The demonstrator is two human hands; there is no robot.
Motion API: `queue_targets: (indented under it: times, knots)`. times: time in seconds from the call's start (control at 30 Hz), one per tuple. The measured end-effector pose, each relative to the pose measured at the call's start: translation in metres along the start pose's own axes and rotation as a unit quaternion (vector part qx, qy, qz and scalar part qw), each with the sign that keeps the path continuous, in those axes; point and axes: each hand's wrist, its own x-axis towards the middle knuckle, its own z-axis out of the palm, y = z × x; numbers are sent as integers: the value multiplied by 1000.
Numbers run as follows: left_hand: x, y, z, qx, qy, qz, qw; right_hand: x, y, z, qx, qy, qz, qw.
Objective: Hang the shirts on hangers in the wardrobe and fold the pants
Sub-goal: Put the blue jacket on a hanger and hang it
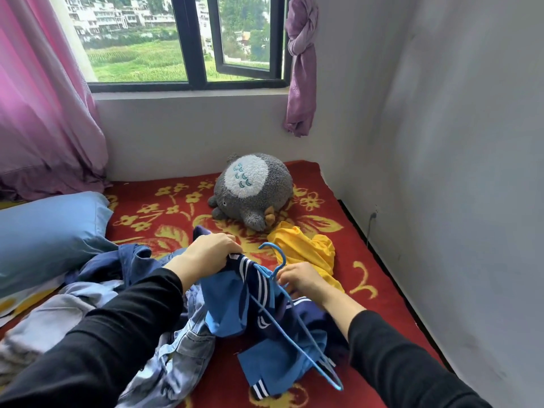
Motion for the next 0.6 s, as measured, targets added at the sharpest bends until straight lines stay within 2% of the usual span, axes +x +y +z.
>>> queue_targets:
  times: [0.07,0.17,0.3,0.43,0.6]
  knots:
    - [-3,2,-3,-12,11,9,1000,3,2,4,-113,-13,-12,993]
    - [-6,2,-9,-31,27,22,999,5,-2,19,-189,-4,-54,980]
    - [-13,0,-13,-61,32,35,997,9,-4,35,-298,85,-96,946]
    - [-19,-1,-17,-71,36,36,996,11,-5,40,-327,84,-123,933]
    - [-25,-2,-19,-61,50,55,995,14,-3,34,-345,107,-97,927]
